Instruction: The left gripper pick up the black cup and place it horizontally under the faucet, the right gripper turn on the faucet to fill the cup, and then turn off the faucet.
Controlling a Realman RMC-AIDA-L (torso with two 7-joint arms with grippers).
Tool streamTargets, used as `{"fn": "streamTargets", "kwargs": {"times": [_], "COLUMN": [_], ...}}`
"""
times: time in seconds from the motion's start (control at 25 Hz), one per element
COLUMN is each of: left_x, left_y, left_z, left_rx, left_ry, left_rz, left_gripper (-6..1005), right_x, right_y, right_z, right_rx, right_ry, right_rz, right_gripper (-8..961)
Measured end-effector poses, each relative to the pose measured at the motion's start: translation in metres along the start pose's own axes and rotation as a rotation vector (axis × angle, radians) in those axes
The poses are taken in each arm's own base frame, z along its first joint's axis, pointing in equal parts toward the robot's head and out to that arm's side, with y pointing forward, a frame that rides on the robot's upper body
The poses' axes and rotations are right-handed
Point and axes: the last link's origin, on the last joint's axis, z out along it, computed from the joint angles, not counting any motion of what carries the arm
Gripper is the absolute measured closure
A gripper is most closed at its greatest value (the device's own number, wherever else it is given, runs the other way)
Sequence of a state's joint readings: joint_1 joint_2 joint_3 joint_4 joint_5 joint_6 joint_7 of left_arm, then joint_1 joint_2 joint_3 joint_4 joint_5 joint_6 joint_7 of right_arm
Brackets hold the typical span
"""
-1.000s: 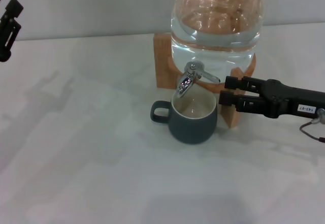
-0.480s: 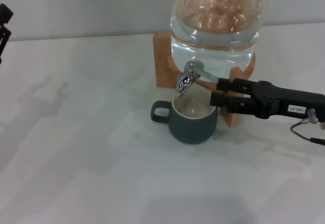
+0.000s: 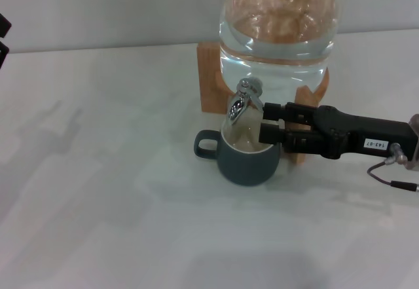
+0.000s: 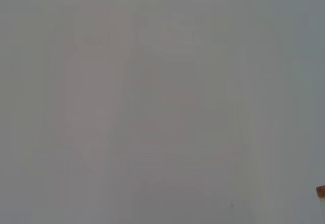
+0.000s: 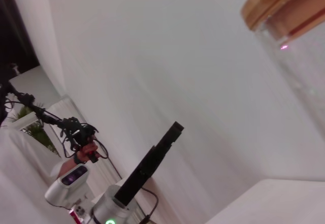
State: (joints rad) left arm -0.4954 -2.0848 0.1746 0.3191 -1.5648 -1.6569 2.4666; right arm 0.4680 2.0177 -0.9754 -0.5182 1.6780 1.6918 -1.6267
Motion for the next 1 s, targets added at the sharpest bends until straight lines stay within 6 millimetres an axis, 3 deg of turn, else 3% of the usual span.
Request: {"fn": "streamTargets", "kwargs": {"times": [0.48,1.0], "left_x": [0.002,0.018], "left_y": [-0.003,-0.009], "left_z": [-0.004,-0.008], "left_rx": [0.002,-0.033], "left_ry": [-0.005,0.032], "left_rz": [0.015,0.018], "left_gripper": [531,526], "right_x": [0.0,0.005], "right_y": [0.006,0.016], "right_z": [-0.018,-0.013], "right_rx": [0.006,-0.07], "right_ry": [-0.05,-0.033], "right_rz": [0.01,0.032], "right_gripper": [110,110]}}
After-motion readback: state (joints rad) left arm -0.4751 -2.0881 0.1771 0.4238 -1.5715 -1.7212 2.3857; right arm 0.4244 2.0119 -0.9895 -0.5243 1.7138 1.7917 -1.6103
